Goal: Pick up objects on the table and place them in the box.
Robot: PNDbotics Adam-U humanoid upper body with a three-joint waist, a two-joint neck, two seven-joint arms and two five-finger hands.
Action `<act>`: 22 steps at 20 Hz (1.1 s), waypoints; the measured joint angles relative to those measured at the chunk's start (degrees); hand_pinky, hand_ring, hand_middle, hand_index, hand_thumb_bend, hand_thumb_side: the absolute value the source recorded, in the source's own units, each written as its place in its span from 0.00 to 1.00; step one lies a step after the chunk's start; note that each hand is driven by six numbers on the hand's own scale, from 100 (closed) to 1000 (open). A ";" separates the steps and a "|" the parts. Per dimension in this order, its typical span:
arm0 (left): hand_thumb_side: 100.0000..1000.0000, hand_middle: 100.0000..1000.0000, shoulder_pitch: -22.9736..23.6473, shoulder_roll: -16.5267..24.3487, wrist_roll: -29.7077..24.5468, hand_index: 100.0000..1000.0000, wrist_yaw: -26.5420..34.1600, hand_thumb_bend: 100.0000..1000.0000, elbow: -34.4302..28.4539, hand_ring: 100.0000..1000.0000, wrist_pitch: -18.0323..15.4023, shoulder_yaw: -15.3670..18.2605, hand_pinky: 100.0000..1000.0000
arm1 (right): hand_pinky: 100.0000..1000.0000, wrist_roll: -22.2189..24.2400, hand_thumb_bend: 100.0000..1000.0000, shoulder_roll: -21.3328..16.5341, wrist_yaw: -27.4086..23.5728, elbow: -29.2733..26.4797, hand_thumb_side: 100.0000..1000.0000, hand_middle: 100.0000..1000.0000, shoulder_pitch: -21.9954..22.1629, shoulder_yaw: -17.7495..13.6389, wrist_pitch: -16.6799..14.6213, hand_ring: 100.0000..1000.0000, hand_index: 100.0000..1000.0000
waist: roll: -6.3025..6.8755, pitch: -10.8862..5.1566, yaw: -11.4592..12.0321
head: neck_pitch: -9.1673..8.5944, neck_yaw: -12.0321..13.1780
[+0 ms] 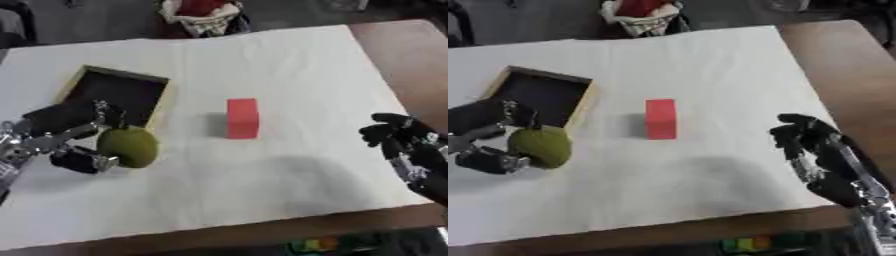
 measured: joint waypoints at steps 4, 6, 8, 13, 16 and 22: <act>0.07 0.48 -2.21 1.32 2.99 0.47 -0.66 0.00 5.47 0.49 3.31 2.93 0.56 | 0.74 0.00 0.00 0.00 0.01 0.01 0.41 0.46 0.22 -0.01 0.00 0.75 0.82 | 0.03 -0.01 -0.04 | 0.00 -0.19; 0.09 0.48 -3.90 1.53 4.59 0.48 -1.26 0.00 9.56 0.49 4.86 3.81 0.56 | 0.74 0.00 0.00 0.00 0.02 0.02 0.41 0.46 0.24 -0.01 0.00 0.75 0.82 | 0.02 -0.01 -0.08 | 0.00 -0.19; 0.08 0.48 -5.81 1.53 6.27 0.48 -1.95 0.00 13.89 0.49 6.28 4.40 0.56 | 0.74 0.00 0.00 0.00 0.02 0.02 0.41 0.46 0.25 -0.01 0.00 0.75 0.82 | 0.01 -0.01 -0.14 | 0.00 -0.20; 0.08 0.48 -10.92 1.36 10.70 0.48 -5.11 0.00 25.33 0.49 9.65 5.17 0.56 | 0.74 0.00 0.00 0.00 0.02 0.04 0.41 0.46 0.28 0.00 0.00 0.74 0.82 | -0.21 -0.02 -0.32 | 0.00 -0.19; 0.08 0.48 -13.39 0.35 12.85 0.49 -7.39 0.01 31.49 0.49 10.70 5.35 0.55 | 0.74 0.01 0.00 0.00 0.02 0.05 0.41 0.46 0.29 0.00 0.00 0.74 0.82 | -0.28 -0.02 -0.35 | 0.00 -0.18; 0.08 0.52 -16.96 -2.55 15.23 0.53 -11.08 0.08 41.16 0.51 10.68 5.35 0.56 | 0.74 0.13 0.00 0.00 0.02 0.15 0.41 0.46 0.28 0.02 -0.06 0.74 0.82 | -0.46 -0.02 -0.39 | 0.01 -0.10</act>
